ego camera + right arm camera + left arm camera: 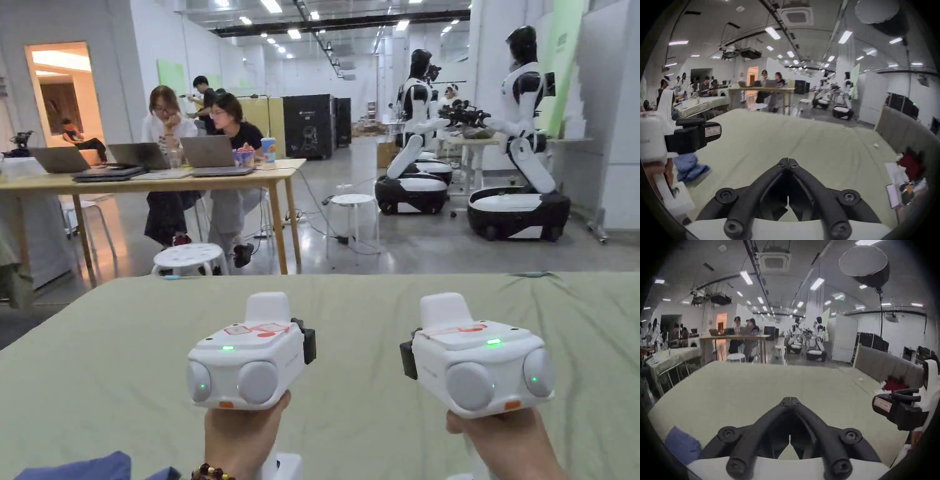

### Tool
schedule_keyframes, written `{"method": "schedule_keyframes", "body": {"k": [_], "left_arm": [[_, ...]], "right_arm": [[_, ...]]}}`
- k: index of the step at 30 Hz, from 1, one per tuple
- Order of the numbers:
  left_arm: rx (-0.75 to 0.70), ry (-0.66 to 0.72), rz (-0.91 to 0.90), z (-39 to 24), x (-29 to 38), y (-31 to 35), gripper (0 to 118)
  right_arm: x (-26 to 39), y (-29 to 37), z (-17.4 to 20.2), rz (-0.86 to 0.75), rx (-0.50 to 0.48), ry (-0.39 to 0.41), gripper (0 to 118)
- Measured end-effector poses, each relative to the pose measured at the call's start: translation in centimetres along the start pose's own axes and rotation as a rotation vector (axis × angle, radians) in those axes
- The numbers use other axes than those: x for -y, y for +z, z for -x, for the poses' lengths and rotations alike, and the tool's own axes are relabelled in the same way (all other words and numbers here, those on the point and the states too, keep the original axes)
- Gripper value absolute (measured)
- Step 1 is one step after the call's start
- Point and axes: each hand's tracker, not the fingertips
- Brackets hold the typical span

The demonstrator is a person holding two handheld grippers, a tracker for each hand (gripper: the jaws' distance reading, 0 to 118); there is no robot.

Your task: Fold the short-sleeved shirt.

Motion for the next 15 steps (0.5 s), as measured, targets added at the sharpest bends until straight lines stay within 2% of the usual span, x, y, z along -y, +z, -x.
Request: {"method": "schedule_keyframes", "body": {"k": [3, 6, 8, 12, 15], "left_arm": [[-0.025, -0.072, -0.079, -4.2, -2.3, -1.4, 0], [-0.029, -0.059, -0.11, -6.2, -3.8, -3.4, 0], [-0.058, -0.094, -0.141, -7.2, -4.4, -4.7, 0], [-0.102, -0.114, -0.185, -7.3, -4.7, -6.2, 0], [-0.135, -0.065, -0.171, -5.7, -5.2, -8.2, 0]], "right_arm": [[-2.3, 0.8, -4.8, -0.082, 0.087, -0.021, 0], [-4.1, 0.1, -8.8, -0.14, 0.155, -0.038, 0], [-4.8, -0.8, -10.5, -0.185, 0.141, -0.047, 0], [-5.3, -2.8, -11.4, -0.229, 0.161, -0.021, 0], [-5.7, -2.6, -10.8, -0.249, 0.157, -0.021, 0]]}}
